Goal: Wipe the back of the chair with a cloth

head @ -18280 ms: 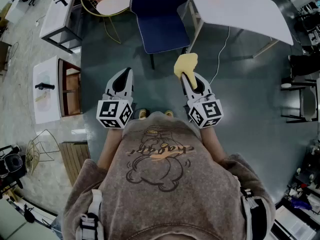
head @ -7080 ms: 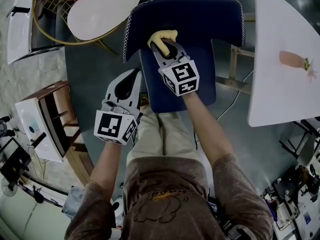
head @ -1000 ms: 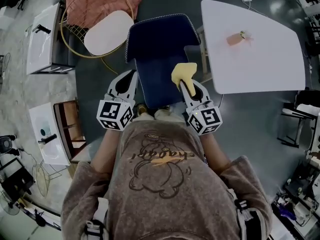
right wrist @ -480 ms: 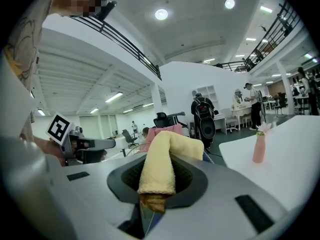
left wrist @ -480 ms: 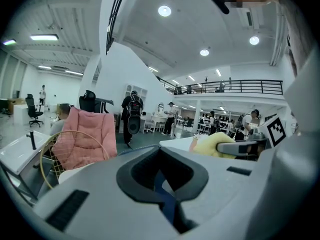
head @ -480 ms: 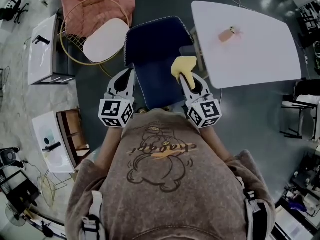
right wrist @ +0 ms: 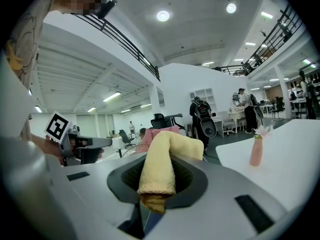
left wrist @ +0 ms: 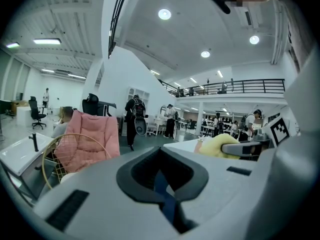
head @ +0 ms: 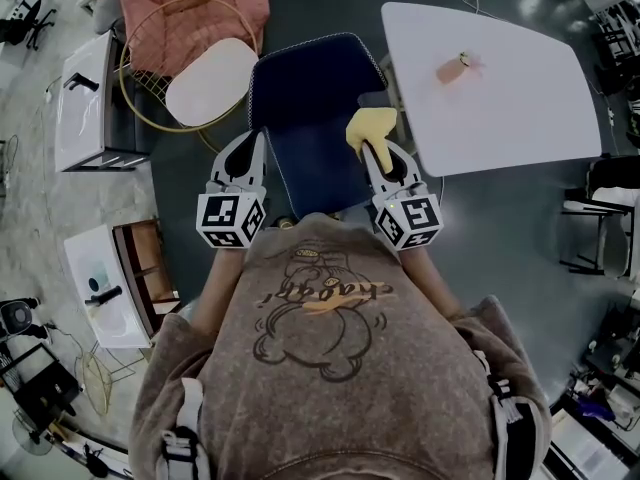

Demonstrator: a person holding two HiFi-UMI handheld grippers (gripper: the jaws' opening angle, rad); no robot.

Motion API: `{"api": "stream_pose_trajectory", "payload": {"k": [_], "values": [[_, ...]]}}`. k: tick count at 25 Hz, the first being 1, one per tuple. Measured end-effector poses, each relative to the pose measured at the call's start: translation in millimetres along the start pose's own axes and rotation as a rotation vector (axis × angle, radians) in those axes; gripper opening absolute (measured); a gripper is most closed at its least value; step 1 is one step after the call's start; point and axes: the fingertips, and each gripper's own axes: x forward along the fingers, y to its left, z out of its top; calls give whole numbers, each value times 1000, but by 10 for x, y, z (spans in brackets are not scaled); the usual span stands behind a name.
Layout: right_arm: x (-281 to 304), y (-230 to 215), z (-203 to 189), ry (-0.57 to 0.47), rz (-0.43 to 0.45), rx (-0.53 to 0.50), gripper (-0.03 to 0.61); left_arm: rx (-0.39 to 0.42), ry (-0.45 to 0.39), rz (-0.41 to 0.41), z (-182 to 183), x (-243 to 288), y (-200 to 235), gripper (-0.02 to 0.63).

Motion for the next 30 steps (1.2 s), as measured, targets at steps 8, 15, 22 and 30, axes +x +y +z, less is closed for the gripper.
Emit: {"api": "stream_pose_trajectory", "payload": {"k": [8, 15, 22, 30], "values": [[7, 37, -18, 0, -3, -7, 75, -11, -3, 0, 7, -8, 21, 9], [35, 54, -11, -2, -2, -5, 75, -17, 2, -2, -21, -27, 35, 9], [32, 71, 14, -8, -1, -6, 75, -26, 9, -2, -46, -40, 21, 11], [33, 61, 39, -12, -2, -18, 75, -22, 5, -5, -17, -38, 27, 9]]}}
